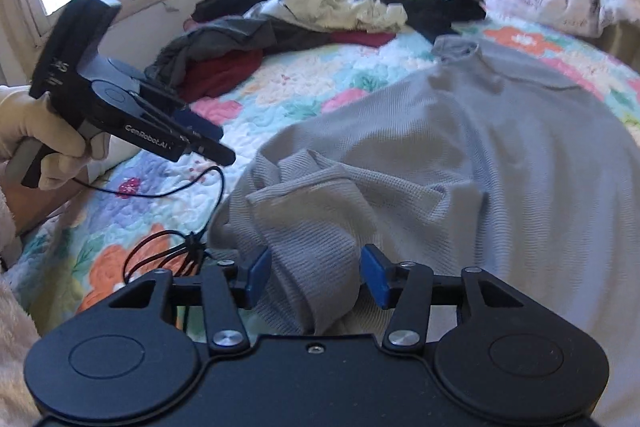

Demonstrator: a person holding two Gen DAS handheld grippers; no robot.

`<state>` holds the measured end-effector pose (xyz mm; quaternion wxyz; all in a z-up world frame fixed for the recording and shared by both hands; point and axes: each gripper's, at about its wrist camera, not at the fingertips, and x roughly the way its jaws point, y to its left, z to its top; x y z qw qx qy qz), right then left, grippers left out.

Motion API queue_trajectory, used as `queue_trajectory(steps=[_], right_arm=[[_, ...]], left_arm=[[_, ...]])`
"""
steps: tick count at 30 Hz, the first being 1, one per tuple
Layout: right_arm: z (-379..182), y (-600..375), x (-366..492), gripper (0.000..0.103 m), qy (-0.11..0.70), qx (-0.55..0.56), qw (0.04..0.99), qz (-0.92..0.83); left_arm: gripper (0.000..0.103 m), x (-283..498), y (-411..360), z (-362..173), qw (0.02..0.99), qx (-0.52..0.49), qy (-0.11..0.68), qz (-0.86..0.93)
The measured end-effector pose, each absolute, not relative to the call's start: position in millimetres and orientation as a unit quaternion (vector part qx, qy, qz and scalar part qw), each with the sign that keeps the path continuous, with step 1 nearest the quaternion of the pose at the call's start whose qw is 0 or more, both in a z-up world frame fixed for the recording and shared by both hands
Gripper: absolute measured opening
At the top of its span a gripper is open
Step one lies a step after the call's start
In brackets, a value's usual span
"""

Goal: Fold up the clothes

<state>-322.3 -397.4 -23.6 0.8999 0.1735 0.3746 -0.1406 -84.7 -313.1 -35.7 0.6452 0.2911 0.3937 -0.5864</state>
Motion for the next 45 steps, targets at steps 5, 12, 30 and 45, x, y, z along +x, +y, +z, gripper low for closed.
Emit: queue_trajectory(steps=[5, 12, 30, 45], right_arm=[[-55, -415, -293, 0.061, 0.417, 0.194, 0.879, -0.125], [-74, -429, -270, 0.032, 0.442, 0.182, 0.875, -0.069], [7, -530, -359, 0.014, 0.148, 0.490, 0.856, -0.080], [26, -578, -377, 0.007, 0.107, 0.434, 0.871, -0.204]], left_arm=[[0.047, -56, -327, -65, 0.611, 0.210, 0.481, -0.593], [0.060, -33, -353, -106, 0.612, 0.142, 0.540, -0.560], [0.024, -52, -353, -37, 0.682, 0.032, 0.406, -0.607], [0.043, -98, -337, -40, 0.651, 0.219, 0.300, -0.662]])
